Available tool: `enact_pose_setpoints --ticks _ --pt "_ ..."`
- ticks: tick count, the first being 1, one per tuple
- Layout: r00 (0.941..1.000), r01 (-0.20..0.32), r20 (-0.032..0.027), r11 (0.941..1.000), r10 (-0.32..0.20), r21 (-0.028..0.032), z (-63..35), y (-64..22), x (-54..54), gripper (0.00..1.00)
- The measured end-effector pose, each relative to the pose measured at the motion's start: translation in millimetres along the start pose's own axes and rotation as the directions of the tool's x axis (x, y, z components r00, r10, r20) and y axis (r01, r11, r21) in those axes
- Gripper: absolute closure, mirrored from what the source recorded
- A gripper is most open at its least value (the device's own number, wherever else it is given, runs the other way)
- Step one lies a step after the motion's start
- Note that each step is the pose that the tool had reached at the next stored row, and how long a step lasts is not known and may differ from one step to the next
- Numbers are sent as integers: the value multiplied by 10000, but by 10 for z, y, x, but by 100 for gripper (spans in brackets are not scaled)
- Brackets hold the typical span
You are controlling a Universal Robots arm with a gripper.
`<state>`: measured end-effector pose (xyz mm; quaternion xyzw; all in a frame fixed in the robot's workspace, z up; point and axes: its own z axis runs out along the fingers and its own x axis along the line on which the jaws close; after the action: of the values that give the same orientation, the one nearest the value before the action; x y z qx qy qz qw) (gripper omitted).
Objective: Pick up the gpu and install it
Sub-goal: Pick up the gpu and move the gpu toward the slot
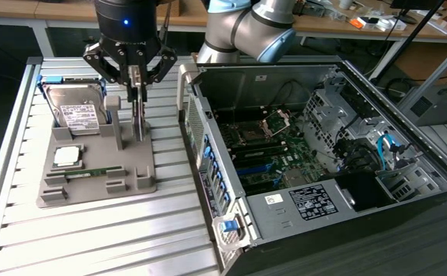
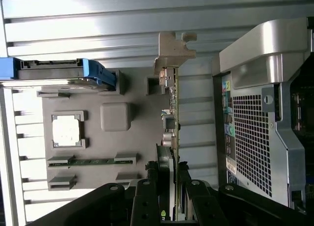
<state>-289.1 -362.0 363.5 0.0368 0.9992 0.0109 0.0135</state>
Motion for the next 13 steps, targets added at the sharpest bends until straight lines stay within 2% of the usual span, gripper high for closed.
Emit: enact_pose_setpoints --ticks 13 --pt "10000 0 0 10000 0 0 -193 4 -5 73"
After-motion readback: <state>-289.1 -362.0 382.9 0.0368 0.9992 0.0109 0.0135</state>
